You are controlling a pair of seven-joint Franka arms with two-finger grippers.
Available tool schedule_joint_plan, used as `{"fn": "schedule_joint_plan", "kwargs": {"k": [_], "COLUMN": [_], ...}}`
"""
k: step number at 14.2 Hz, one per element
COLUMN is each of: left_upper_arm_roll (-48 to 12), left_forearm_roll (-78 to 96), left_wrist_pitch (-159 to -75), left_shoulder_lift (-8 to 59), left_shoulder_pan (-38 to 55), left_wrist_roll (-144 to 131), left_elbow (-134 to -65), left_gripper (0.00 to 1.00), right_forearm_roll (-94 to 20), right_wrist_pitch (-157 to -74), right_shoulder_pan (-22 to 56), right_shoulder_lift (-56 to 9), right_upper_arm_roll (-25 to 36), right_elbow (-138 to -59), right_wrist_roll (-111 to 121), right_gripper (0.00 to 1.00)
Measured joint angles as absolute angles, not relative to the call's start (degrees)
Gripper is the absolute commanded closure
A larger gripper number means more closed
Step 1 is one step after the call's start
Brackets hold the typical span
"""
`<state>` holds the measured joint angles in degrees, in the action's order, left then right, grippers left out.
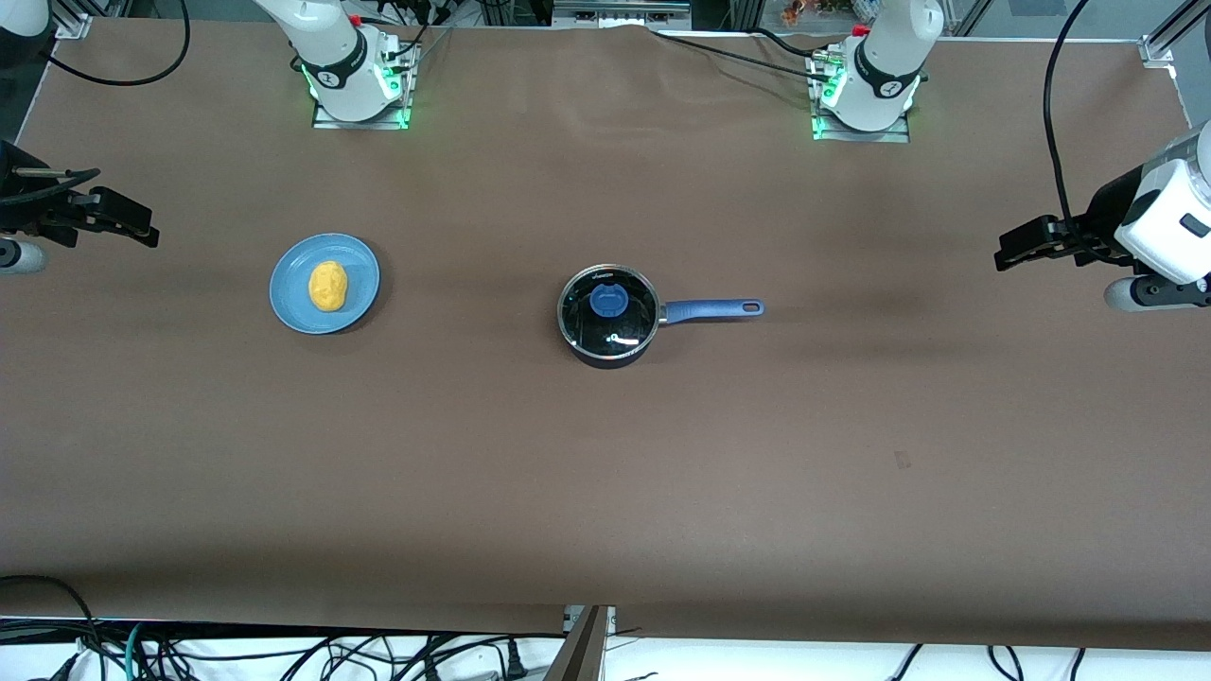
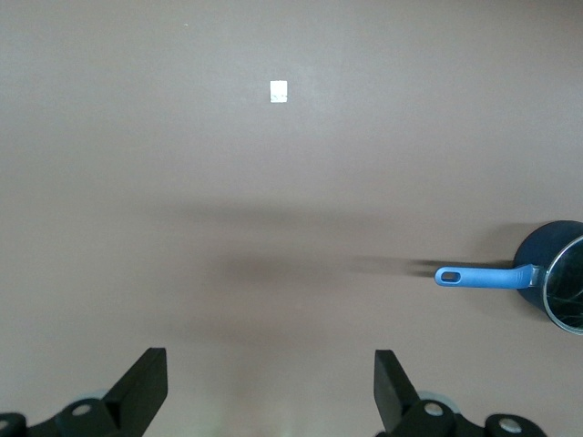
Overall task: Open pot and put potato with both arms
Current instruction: 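Move the left gripper toward the glass-lidded black saucepan, then grasp the blue knob of the glass lid with the left gripper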
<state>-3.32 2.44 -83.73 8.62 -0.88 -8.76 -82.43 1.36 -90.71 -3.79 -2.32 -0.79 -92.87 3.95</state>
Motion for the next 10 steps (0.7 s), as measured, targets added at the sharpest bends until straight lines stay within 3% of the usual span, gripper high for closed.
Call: {"fn": "schedule_joint_plan", "kwargs": {"k": [4, 10], "left_upper_arm_roll": [-4.2, -9.2], "left_forearm_roll": [4.0, 5.9], "left_wrist_pitch": [-84.5, -99.9], "left_shoulder_lift": [9.3, 17.9], "left_shoulder_pan": [0.9, 12.7], "left_wrist_roll": [-12.8, -37.2], "left_elbow": [-83.2, -84.6], "left_gripper": [0.00, 0.00], "right_forearm_roll": [1.4, 1.4], "right_wrist_pitch": [-90.7, -90.6], "right_shoulder_pan": [-3.8, -4.0], "right_shoulder_lift": [-2.3, -2.3], "right_upper_arm_roll": [-0.8, -0.7], "right_elbow": [-92.9, -92.9], "right_wrist_roll": [3.9, 3.9], "right_gripper": [0.00, 0.00]}}
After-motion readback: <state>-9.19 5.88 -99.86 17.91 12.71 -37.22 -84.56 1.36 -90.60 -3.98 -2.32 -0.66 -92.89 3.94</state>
